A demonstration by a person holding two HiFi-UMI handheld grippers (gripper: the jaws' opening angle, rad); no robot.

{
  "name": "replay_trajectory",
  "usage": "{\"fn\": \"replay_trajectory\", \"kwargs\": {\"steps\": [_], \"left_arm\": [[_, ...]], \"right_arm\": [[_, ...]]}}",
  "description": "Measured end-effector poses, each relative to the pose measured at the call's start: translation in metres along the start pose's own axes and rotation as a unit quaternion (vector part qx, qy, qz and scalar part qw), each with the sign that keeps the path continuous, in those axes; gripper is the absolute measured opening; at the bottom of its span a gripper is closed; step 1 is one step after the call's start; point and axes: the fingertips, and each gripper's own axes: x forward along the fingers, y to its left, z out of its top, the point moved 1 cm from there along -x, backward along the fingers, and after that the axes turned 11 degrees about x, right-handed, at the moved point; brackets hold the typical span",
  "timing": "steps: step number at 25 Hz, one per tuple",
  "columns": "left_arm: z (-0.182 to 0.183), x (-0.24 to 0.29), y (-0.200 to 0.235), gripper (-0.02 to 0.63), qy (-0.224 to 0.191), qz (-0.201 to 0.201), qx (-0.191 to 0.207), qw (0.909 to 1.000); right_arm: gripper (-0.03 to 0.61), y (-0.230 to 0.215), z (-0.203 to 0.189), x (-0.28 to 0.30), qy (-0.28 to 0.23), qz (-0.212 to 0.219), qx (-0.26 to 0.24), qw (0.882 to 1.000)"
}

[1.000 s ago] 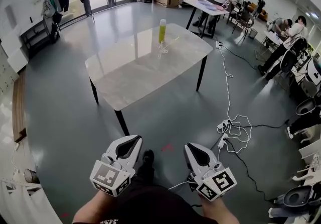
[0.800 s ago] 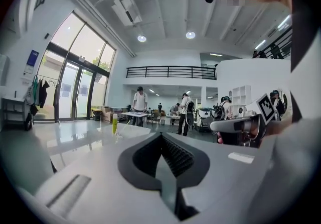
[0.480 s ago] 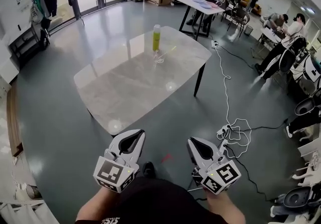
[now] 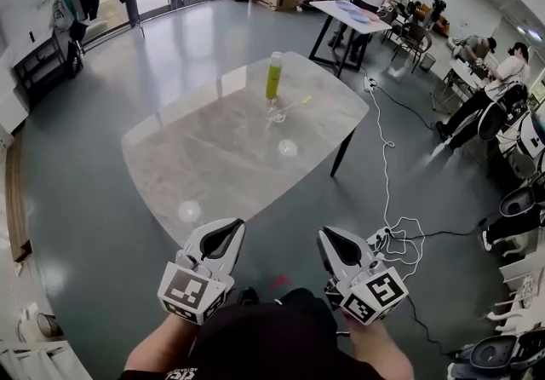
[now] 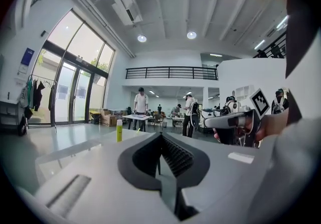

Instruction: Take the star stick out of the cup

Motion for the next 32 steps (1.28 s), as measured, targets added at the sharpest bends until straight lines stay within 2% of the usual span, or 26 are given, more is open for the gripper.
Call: {"fn": "replay_trajectory", "kwargs": {"steps": [5, 9, 15, 24, 32], "left_arm": [[-0.005, 0.038, 0.007, -0.002, 0.013, -0.006, 0.006, 0.9999], [-0.006, 0.078, 0.014, -0.002, 0.023, 0.002, 0.003, 0.9997], [0.006, 0.153, 0.027, -0.002, 0.030, 0.028, -0.004, 0.9991], [0.019, 0.260, 0.037, -0.002, 0.038, 0.071, -0.013, 0.9967], [0.020, 0.316, 0.049, -0.002, 0.063, 0.077, -0.008, 0.9950]], "right_arm": [[0.015, -0.037, -0.004, 0.018, 0.010, 0.000, 0.024, 1.000], [0.015, -0.075, 0.007, 0.038, 0.015, 0.012, 0.036, 0.999], [0.015, -0.141, 0.040, 0.080, 0.028, 0.044, 0.022, 0.998], [0.015, -0.226, 0.083, 0.125, 0.044, 0.114, 0.012, 0.992], [0.015, -0.281, 0.092, 0.143, 0.047, 0.117, 0.031, 0.992]]}}
